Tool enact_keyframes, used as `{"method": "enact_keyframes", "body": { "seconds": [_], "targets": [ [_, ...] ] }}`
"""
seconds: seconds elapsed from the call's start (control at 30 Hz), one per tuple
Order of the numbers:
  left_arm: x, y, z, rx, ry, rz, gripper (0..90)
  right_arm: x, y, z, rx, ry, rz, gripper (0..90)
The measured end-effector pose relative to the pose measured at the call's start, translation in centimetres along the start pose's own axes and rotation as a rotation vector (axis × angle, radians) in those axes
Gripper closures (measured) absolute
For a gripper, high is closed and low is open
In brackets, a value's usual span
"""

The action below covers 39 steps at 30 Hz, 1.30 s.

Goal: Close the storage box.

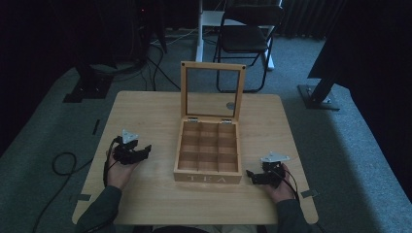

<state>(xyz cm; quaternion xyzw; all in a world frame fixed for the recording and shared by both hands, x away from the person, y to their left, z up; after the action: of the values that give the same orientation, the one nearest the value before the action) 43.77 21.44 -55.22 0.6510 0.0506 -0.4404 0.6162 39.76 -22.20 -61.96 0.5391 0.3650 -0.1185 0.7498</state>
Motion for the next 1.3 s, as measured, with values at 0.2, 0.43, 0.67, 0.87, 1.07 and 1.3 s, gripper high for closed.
{"method": "enact_keyframes", "body": {
  "seconds": [0.2, 0.43, 0.67, 0.87, 1.07, 1.3],
  "targets": [
    [-0.2, 1.0, -0.3, -0.013, -0.001, 0.02, 39.8, 0.0, 0.0, 0.0, 0.008, -0.008, -0.002, 11.7],
    [-0.2, 2.4, -0.3, -0.015, -0.004, 0.034, 39.9, 0.0, 0.0, 0.1, 0.009, -0.009, -0.002, 11.7],
    [0.1, 4.3, 0.1, 0.012, -0.005, 0.05, 40.0, 0.0, 0.0, 0.1, 0.014, -0.014, -0.003, 11.8],
    [0.0, 5.6, 0.6, 0.032, -0.014, 0.072, 39.9, -0.1, 0.0, 0.0, 0.015, -0.015, 0.0, 13.3],
    [0.0, 7.4, 1.0, 0.057, -0.029, 0.105, 39.2, -0.1, 0.0, 0.0, 0.017, -0.016, 0.0, 13.2],
    [0.6, 9.1, 1.3, 0.072, -0.035, 0.121, 39.1, -0.1, 0.0, 0.0, 0.016, -0.015, 0.0, 13.1]
  ]
}}
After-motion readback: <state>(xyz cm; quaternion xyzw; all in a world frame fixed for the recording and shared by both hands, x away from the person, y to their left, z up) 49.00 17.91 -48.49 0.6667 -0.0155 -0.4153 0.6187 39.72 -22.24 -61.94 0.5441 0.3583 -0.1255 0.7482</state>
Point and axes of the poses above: each handheld gripper's, and its own axes: x roughly forward along the jaws, y roughly out of its top, z roughly to its right, the point moved 10 cm from there along x, roughly forward along the jaws, and after that the axes turned 13 degrees about -y, right-handed, at the moved point
